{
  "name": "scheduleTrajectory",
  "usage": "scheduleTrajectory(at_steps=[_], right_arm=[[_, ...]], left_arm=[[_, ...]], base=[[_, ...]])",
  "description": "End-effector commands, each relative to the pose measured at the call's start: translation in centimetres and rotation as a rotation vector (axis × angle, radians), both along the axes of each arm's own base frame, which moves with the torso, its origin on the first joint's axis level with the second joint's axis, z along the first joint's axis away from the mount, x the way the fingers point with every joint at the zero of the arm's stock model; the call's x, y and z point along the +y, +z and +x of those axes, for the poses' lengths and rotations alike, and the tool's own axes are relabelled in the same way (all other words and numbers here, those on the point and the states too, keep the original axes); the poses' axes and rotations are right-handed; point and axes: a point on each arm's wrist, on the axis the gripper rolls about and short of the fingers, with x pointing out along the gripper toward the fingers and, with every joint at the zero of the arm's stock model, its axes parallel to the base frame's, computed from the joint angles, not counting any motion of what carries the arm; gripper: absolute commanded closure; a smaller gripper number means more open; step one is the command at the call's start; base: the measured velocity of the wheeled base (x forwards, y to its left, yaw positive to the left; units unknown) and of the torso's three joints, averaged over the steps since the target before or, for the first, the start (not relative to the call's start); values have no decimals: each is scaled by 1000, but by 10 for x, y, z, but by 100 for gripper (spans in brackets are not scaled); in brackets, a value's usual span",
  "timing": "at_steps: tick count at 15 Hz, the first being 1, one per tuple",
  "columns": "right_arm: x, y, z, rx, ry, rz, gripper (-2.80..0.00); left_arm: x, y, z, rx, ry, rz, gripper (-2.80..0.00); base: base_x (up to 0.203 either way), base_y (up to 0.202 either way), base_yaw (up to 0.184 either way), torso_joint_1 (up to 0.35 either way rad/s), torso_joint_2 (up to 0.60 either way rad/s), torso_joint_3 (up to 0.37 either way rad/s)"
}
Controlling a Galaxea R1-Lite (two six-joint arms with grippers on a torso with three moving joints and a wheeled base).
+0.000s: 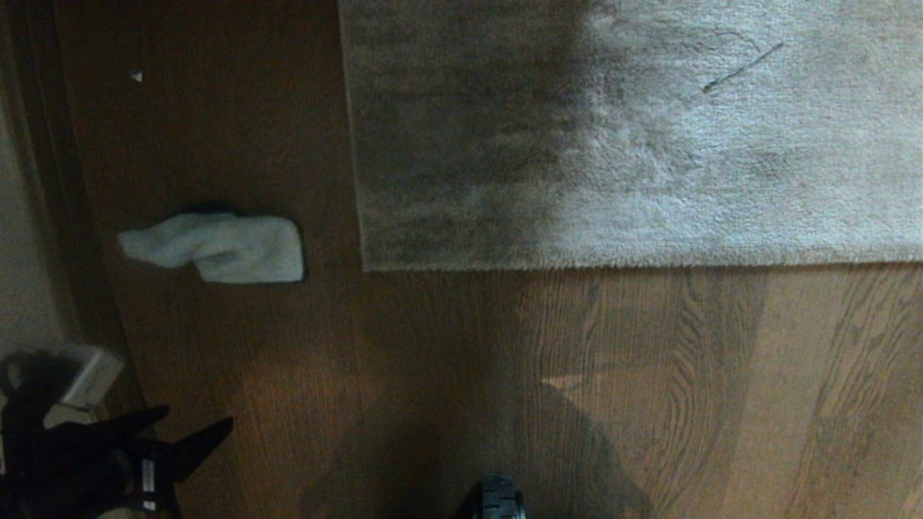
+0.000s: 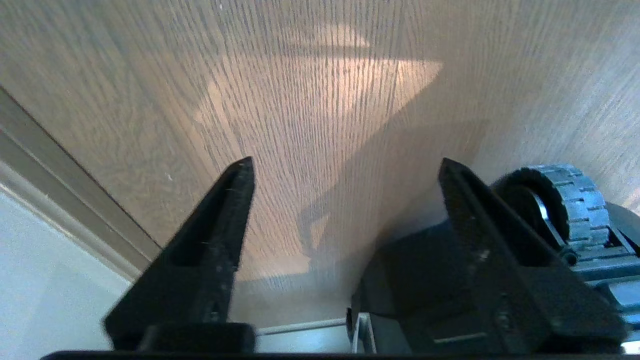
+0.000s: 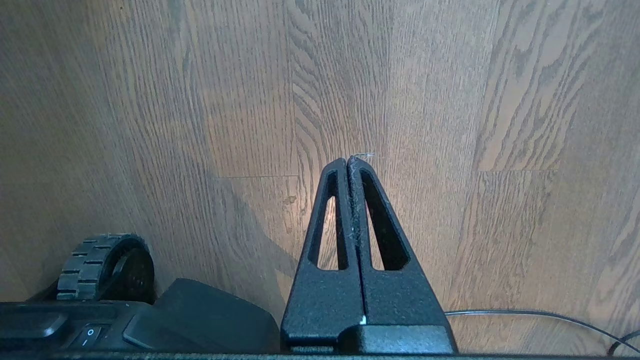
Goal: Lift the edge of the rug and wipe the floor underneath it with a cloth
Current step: Pick up the rag
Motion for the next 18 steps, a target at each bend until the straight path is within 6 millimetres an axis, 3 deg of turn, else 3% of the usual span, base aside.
scheduleTrajectory(at_steps=[1, 9, 12, 18], right_arm=[[0, 0, 0, 0, 0, 0, 0], [0, 0, 0, 0, 0, 0, 0], [0, 0, 0, 0, 0, 0, 0], [0, 0, 0, 0, 0, 0, 0]], left_arm=[[-1, 1, 13, 7, -5, 3, -280], [-4, 26, 67, -204, -23, 36, -280], [-4, 42, 77, -265, -19, 31, -280], [0, 49, 96, -306, 3, 41, -280]], base=[[0, 0, 0, 0, 0, 0], [0, 0, 0, 0, 0, 0], [0, 0, 0, 0, 0, 0], [0, 0, 0, 0, 0, 0]])
